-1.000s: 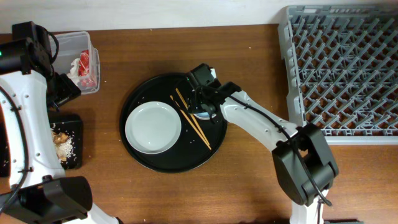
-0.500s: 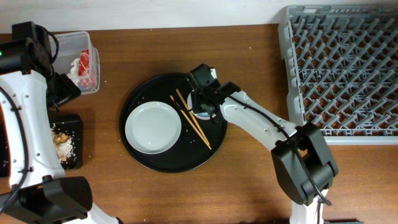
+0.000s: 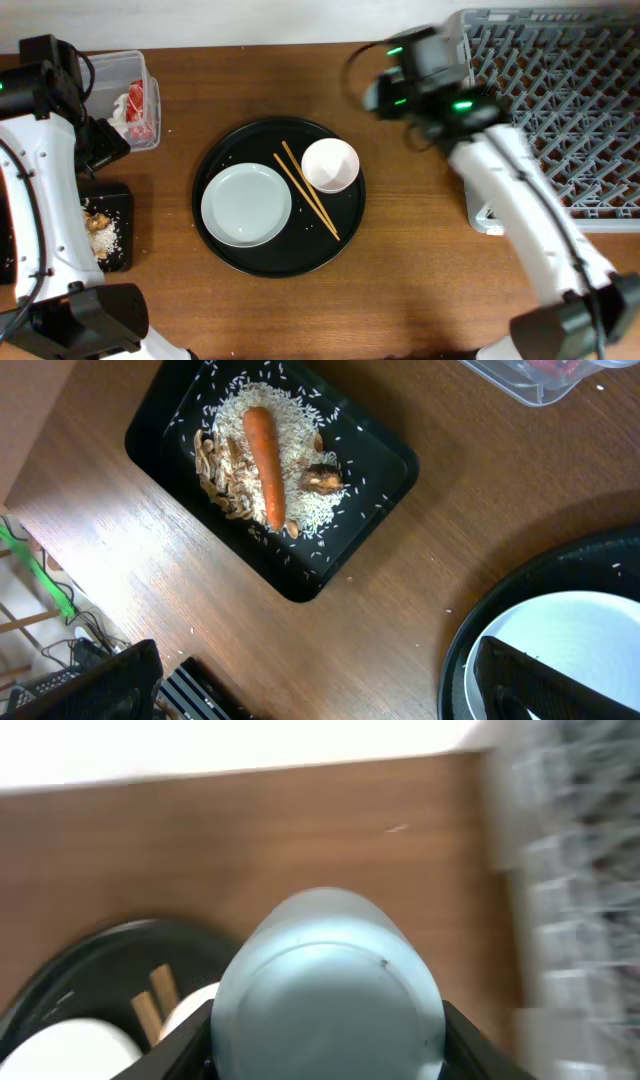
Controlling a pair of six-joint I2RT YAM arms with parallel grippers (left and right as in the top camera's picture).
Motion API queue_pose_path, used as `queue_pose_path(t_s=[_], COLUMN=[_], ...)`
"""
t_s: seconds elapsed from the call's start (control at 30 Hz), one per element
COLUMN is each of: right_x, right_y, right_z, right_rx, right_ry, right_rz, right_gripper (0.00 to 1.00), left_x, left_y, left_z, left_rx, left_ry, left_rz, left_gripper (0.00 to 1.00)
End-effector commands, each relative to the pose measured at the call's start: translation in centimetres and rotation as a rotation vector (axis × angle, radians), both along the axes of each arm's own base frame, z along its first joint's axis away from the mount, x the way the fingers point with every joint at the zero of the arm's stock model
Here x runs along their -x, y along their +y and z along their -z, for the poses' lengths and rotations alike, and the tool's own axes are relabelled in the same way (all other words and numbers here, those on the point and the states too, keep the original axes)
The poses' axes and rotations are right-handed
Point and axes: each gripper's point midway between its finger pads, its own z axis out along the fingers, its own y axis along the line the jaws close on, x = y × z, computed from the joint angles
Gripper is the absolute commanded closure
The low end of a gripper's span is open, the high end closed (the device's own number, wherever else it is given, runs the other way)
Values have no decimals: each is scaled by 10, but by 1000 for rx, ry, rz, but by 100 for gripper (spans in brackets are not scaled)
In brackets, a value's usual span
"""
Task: Sort waste into correct bins and load items into the dishwasher rack
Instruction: 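Carry the white cup right and place it upside down in the rack, then move the right gripper back to the white bowl on the tray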
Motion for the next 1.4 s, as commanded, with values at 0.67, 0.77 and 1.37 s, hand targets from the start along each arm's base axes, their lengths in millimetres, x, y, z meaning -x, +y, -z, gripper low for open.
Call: queue_pose_path(t_s=[0.67,0.77,1.37], right_x=[19,24,48], right_y=[-331,-328,-3], right_z=[101,103,-54], right_rx=[-74,-83,-197], right_ry=[231,252,-26], right_rz=[442,440,-336], right_gripper=[20,13,1], left_x=[2,2,2], left_y=[1,1,1], left_z=[-5,-5,-5], left_rx=[-6,-6,-6], left_ry=[-18,-18,-18], left_rz=[-16,-16,-16], left_gripper=[1,1,1])
